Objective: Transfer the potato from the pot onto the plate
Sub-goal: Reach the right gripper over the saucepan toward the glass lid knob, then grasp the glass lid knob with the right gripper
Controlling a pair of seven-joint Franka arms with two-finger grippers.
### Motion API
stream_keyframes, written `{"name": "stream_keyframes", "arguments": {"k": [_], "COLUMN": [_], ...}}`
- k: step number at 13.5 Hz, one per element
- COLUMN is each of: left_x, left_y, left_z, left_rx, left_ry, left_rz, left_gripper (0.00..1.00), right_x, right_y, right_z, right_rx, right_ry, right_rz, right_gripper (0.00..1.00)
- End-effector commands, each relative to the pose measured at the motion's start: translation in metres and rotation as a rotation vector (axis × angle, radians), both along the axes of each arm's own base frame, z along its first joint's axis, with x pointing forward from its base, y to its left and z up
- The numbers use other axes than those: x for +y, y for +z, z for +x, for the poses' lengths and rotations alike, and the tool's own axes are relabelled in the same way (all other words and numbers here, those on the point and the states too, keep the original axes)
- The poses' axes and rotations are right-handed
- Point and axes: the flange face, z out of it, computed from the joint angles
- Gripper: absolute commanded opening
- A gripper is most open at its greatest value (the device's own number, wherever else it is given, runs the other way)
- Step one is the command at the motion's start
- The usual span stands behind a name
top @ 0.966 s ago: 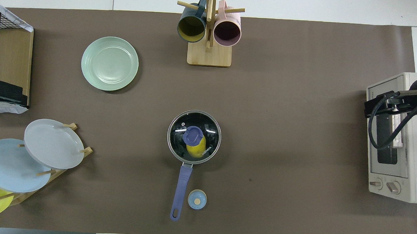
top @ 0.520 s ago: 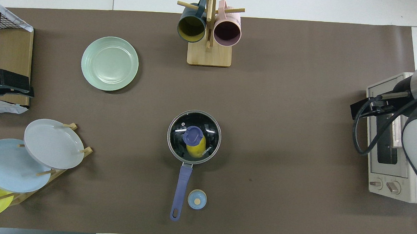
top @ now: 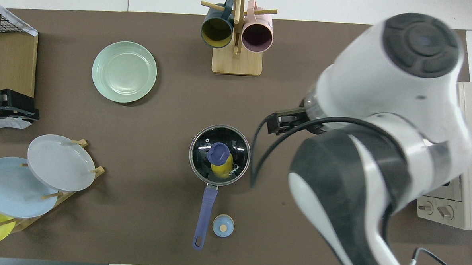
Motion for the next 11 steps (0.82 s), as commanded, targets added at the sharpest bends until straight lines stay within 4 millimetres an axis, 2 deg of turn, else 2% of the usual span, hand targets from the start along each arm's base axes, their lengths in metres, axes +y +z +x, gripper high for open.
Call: {"name": "stream_keyframes", "arguments": {"k": [1,2,3,6,8,9,11], "left_x": [0.003,0.002,0.004,0.004,0.004,0.004,0.004], "left_y": [0.0,0.0,0.0,0.001,0.0,0.001,0.001], "left_z": [-0.007,-0.007,-0.006,-0.004,-0.004,-0.005,-0.004], "left_rx": [-0.02,-0.023,-0.026,-0.039,-0.039,-0.042,-0.045], "left_ry": [0.011,0.006,0.009,0.006,0.003,-0.023,-0.043], "left_rz": [0.008,0.007,0.007,0.006,0.006,0.006,0.006], "left_gripper": [0.0,0.0,0.0,0.0,0.01,0.99,1.0], "right_x": [0.063,0.076,0.097,0.141,0.142,0.141,0.156], "right_y": [-0.021,-0.026,-0.034,-0.08,-0.115,-0.122,-0.129], "right_z": [0.009,0.006,-0.004,-0.026,-0.025,-0.03,-0.05], "right_rx": [-0.068,-0.085,-0.086,-0.101,-0.118,-0.11,-0.105], "right_ry": [-0.033,-0.05,-0.031,0.014,0.028,0.033,0.065], "right_rz": [-0.006,0.013,0.014,0.006,-0.022,-0.031,-0.035], "right_gripper": [1.0,1.0,1.0,1.0,1.0,1.0,1.0]}}
